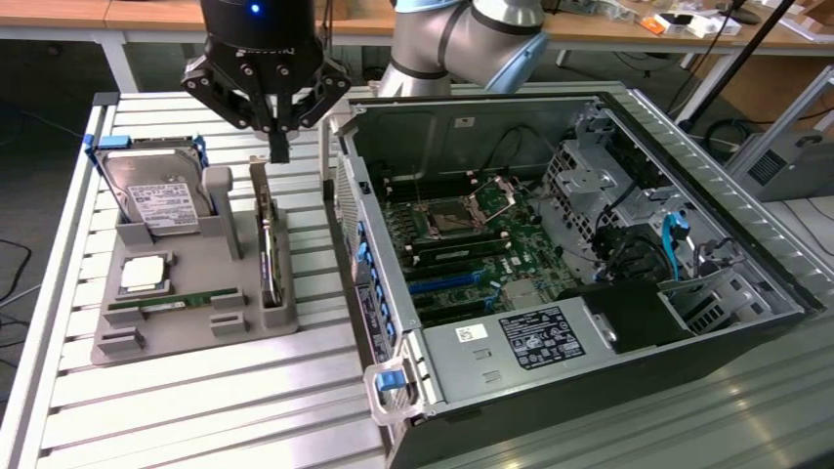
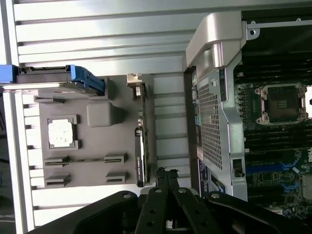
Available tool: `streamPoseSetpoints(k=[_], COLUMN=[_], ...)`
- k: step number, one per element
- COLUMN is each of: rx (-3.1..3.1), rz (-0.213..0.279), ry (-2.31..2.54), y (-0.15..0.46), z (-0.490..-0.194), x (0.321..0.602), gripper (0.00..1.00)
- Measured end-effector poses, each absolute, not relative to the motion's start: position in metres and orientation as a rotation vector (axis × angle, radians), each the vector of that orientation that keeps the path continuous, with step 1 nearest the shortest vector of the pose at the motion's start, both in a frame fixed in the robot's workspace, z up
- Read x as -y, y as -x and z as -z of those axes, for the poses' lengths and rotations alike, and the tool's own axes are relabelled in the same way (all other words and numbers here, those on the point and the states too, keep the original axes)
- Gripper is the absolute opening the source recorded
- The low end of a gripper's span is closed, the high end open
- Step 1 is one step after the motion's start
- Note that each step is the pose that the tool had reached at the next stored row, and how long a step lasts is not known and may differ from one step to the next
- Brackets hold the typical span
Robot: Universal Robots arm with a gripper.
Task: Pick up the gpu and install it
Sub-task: 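Reach for the gpu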
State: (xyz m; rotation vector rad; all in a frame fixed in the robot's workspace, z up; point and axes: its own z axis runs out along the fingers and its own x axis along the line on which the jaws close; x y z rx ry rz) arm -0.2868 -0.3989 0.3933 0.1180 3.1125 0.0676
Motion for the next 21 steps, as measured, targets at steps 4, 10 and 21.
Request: streamPoseSetpoints(k=[4,10,21], rx=[-3.113,-3.113,-3.112], rz=[-0.068,-0.068,-0.068], ry=[-0.118,-0.118,-0.118], y=[0.29,0.294,0.304], z=[-0.393,-0.393,-0.393], x=[0.399,0.399,0.399], gripper=[0.11,0.11,0.11])
